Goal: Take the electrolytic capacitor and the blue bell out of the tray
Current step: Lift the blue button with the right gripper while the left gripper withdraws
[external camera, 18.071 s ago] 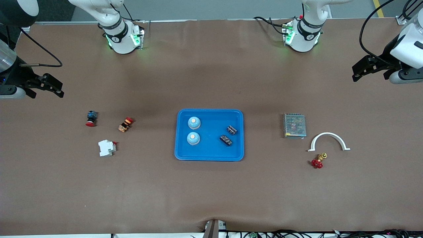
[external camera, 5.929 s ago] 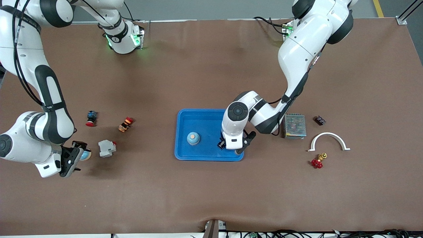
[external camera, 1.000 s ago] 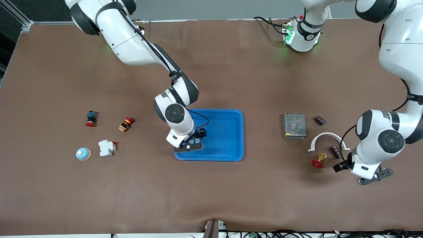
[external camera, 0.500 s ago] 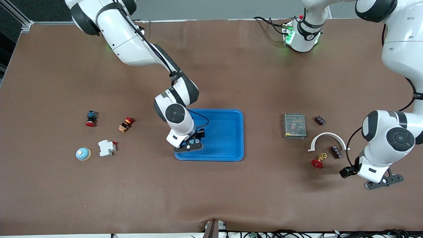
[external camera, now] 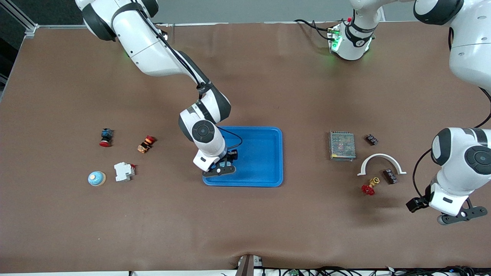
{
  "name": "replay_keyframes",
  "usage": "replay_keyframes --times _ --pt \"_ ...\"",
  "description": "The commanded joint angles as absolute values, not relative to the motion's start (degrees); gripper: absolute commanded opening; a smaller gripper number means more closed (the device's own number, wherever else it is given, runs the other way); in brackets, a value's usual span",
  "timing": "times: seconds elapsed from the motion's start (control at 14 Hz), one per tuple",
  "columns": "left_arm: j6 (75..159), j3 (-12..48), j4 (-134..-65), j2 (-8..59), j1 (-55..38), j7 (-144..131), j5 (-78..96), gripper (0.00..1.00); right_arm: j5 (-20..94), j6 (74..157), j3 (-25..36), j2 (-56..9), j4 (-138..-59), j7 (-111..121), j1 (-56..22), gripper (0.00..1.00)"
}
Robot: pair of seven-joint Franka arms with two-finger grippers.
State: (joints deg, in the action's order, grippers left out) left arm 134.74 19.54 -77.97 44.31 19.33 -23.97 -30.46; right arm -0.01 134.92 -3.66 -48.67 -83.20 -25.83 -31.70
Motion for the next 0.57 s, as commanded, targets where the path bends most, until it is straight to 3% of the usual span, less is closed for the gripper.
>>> replay_keyframes --times 0.0,0.5 --pt "134.12 20.30 -78.13 42.54 20.03 -22.85 -30.85 1.00 -0.70 128.09 -3.16 -45.98 -82.36 -26.10 -32.17 0.39" --pt "133.68 20.22 -78.48 38.85 21.18 -22.15 -27.08 1.00 -0.70 105.68 -3.16 -30.61 -83.23 -19.09 -30.59 0.39"
